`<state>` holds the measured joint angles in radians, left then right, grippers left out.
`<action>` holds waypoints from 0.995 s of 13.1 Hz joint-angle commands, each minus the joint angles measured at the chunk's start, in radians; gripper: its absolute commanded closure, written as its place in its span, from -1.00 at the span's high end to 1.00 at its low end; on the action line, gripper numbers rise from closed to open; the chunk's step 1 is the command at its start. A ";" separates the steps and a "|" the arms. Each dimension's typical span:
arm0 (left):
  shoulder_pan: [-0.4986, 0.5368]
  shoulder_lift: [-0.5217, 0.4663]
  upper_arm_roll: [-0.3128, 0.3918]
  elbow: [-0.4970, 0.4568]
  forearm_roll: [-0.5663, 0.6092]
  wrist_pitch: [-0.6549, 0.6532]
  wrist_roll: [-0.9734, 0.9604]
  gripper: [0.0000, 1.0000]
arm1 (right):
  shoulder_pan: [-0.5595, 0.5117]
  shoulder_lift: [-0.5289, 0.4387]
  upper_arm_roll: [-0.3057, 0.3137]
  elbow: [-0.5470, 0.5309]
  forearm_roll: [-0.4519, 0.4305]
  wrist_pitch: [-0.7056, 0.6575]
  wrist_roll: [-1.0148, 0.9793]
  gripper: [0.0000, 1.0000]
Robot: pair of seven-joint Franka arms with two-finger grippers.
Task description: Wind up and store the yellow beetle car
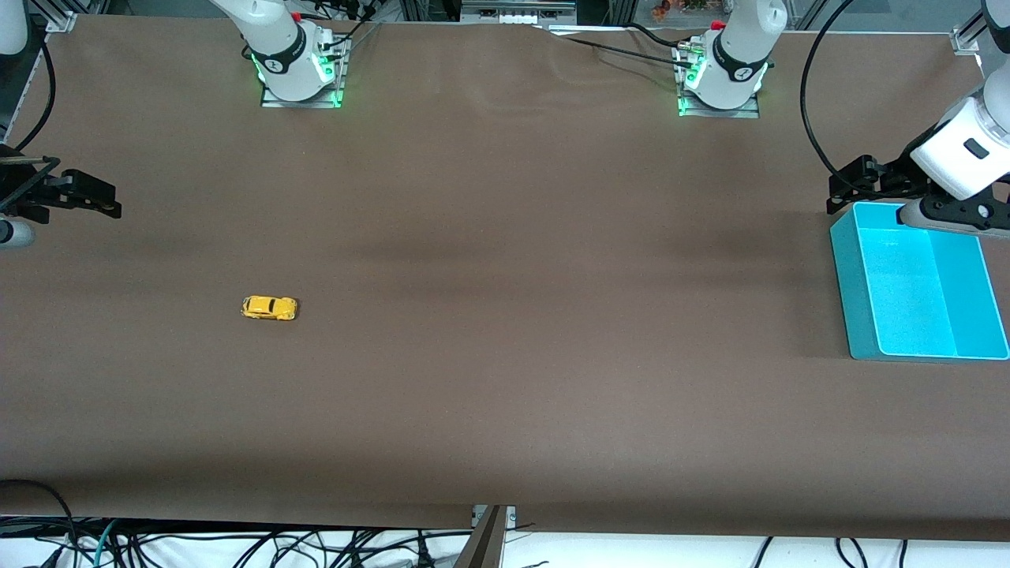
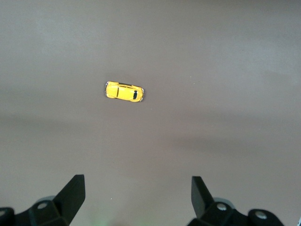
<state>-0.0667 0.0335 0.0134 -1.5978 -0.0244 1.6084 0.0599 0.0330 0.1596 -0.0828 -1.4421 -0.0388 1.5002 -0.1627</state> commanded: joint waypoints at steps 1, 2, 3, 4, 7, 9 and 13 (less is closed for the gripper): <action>0.002 0.014 0.000 0.033 -0.019 -0.022 0.006 1.00 | -0.007 -0.012 0.005 -0.011 0.000 0.002 0.003 1.00; 0.002 0.014 0.000 0.033 -0.019 -0.022 0.006 1.00 | -0.007 -0.008 0.005 -0.009 0.000 0.002 -0.003 1.00; 0.002 0.014 0.000 0.033 -0.019 -0.022 0.006 1.00 | -0.007 -0.008 0.005 -0.009 0.002 0.002 -0.003 1.00; 0.002 0.014 0.000 0.033 -0.019 -0.022 0.006 1.00 | -0.007 -0.008 0.005 -0.009 0.003 0.002 -0.001 1.00; 0.002 0.014 0.000 0.033 -0.019 -0.022 0.006 1.00 | -0.001 -0.005 0.008 -0.011 0.013 0.002 0.002 1.00; 0.001 0.014 0.000 0.033 -0.019 -0.022 0.006 1.00 | 0.005 0.003 0.014 -0.012 0.031 0.000 0.002 1.00; 0.002 0.014 0.000 0.033 -0.019 -0.022 0.006 1.00 | 0.074 0.026 0.017 -0.014 0.033 -0.012 -0.003 1.00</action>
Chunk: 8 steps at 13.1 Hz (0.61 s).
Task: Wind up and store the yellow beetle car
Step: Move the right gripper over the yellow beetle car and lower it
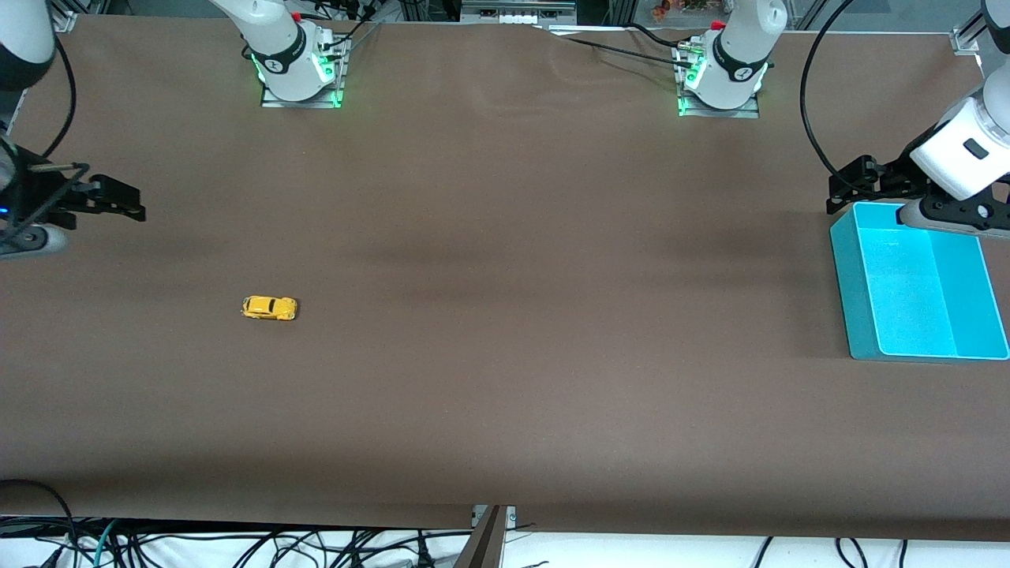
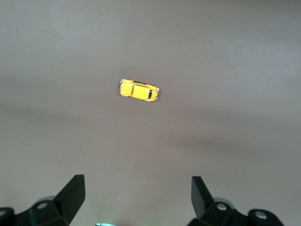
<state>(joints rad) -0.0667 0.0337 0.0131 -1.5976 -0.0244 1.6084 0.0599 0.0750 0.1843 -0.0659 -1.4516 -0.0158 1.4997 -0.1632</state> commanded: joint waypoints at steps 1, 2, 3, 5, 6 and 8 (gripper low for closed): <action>0.002 0.014 0.001 0.033 -0.019 -0.022 0.006 1.00 | 0.051 0.003 -0.002 -0.004 0.010 -0.012 -0.002 1.00; 0.001 0.015 0.001 0.033 -0.019 -0.022 0.006 1.00 | 0.068 0.003 -0.002 -0.004 0.010 -0.012 -0.004 1.00; 0.001 0.015 0.001 0.033 -0.019 -0.022 0.006 1.00 | 0.078 0.003 0.000 -0.006 0.010 -0.013 -0.004 1.00; 0.001 0.017 0.001 0.033 -0.019 -0.022 0.006 1.00 | 0.095 0.017 -0.002 -0.009 0.007 -0.036 -0.010 1.00; 0.002 0.017 0.001 0.033 -0.019 -0.022 0.006 1.00 | 0.106 0.026 0.000 -0.009 0.004 -0.051 -0.051 1.00; 0.001 0.018 0.001 0.033 -0.019 -0.022 0.006 1.00 | 0.112 0.070 -0.002 -0.009 -0.001 -0.042 -0.245 1.00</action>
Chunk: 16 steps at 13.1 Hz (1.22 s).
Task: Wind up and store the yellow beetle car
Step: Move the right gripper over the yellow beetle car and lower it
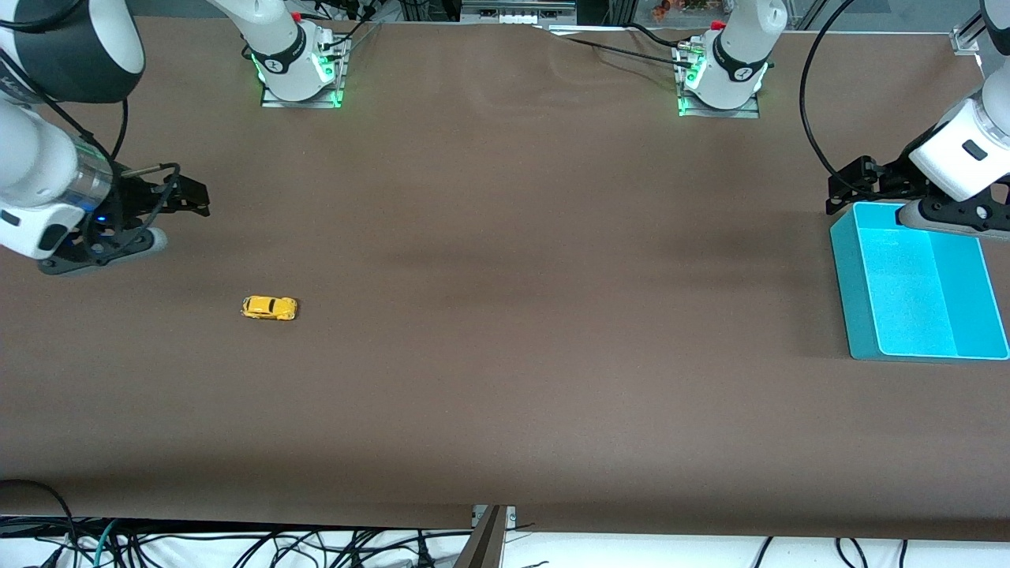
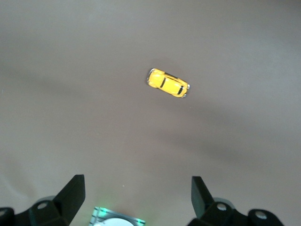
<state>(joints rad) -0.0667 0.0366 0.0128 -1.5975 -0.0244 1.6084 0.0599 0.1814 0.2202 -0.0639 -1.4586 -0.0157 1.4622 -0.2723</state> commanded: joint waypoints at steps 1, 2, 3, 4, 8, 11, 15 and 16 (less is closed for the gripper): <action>0.001 0.016 0.001 0.033 -0.019 -0.022 0.006 1.00 | 0.006 0.056 -0.004 0.000 -0.003 0.003 -0.248 0.99; 0.001 0.016 0.001 0.039 -0.019 -0.022 0.006 1.00 | 0.006 0.067 -0.004 -0.005 -0.007 0.012 -0.352 0.99; 0.001 0.025 0.001 0.062 -0.017 -0.022 0.006 1.00 | 0.004 0.088 -0.004 -0.009 -0.007 0.015 -0.460 0.98; 0.002 0.038 0.001 0.077 -0.017 -0.022 0.005 1.00 | 0.003 0.109 -0.004 -0.019 -0.007 0.033 -0.560 0.98; 0.002 0.045 0.001 0.088 -0.017 -0.022 0.003 1.00 | -0.005 0.133 -0.008 -0.158 -0.010 0.229 -0.864 0.97; 0.002 0.046 0.001 0.088 -0.017 -0.022 0.003 1.00 | -0.008 0.119 -0.016 -0.331 -0.007 0.470 -1.046 0.97; 0.002 0.046 0.001 0.088 -0.017 -0.022 0.003 1.00 | -0.011 0.111 -0.051 -0.556 -0.001 0.795 -1.224 0.97; 0.002 0.046 0.001 0.088 -0.017 -0.022 0.003 1.00 | -0.011 0.108 -0.063 -0.613 -0.001 0.878 -1.263 0.97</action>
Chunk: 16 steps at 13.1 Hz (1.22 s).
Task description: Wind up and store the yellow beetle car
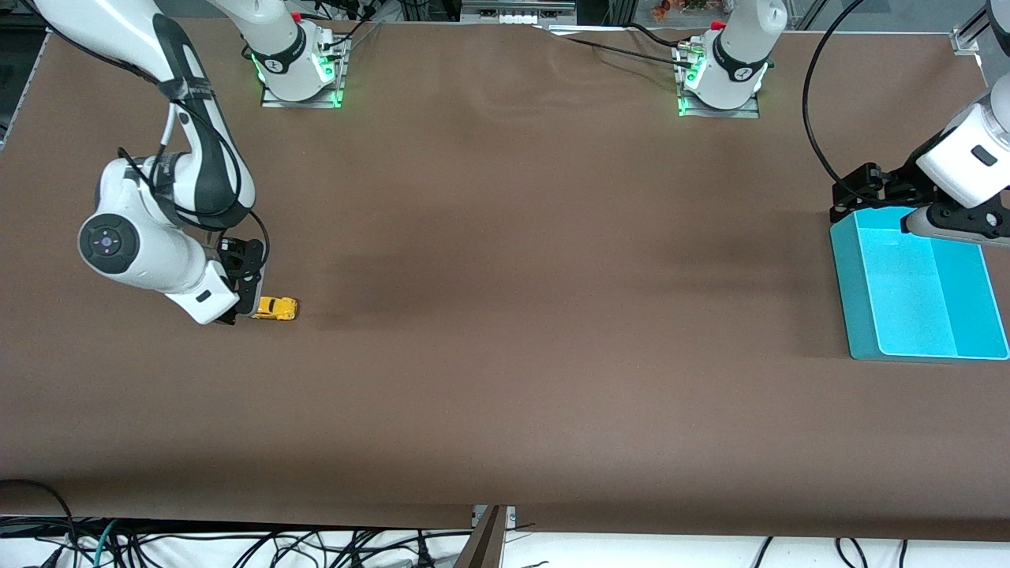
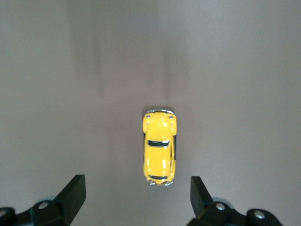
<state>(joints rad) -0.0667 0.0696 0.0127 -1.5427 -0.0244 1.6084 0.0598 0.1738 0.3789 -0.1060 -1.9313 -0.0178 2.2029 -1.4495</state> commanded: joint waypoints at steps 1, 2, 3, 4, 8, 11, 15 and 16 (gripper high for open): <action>0.002 0.013 0.001 0.033 -0.017 -0.022 0.003 1.00 | -0.003 -0.051 -0.027 -0.174 0.002 0.196 -0.119 0.97; 0.002 0.015 0.001 0.033 -0.017 -0.022 0.003 1.00 | -0.005 -0.048 -0.027 -0.198 0.002 0.240 -0.143 0.97; 0.002 0.013 0.001 0.033 -0.017 -0.022 0.003 1.00 | -0.010 -0.043 -0.027 -0.215 0.002 0.276 -0.147 0.97; 0.002 0.013 0.001 0.033 -0.017 -0.022 0.005 1.00 | -0.010 -0.038 -0.027 -0.231 0.002 0.308 -0.149 0.96; 0.002 0.013 0.001 0.033 -0.017 -0.022 0.005 1.00 | -0.010 -0.015 -0.026 -0.258 0.002 0.395 -0.153 0.94; 0.002 0.013 0.001 0.033 -0.017 -0.022 0.005 1.00 | -0.010 0.012 -0.026 -0.258 0.002 0.445 -0.161 0.91; 0.002 0.015 0.001 0.033 -0.017 -0.022 0.005 1.00 | -0.010 0.038 -0.021 -0.258 0.002 0.478 -0.161 0.82; 0.002 0.013 0.001 0.033 -0.017 -0.022 0.005 1.00 | -0.010 0.041 -0.021 -0.256 0.002 0.483 -0.161 0.77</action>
<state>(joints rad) -0.0667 0.0713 0.0127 -1.5406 -0.0244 1.6084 0.0599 0.1696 0.4204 -0.1340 -2.1725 -0.0177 2.6575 -1.5917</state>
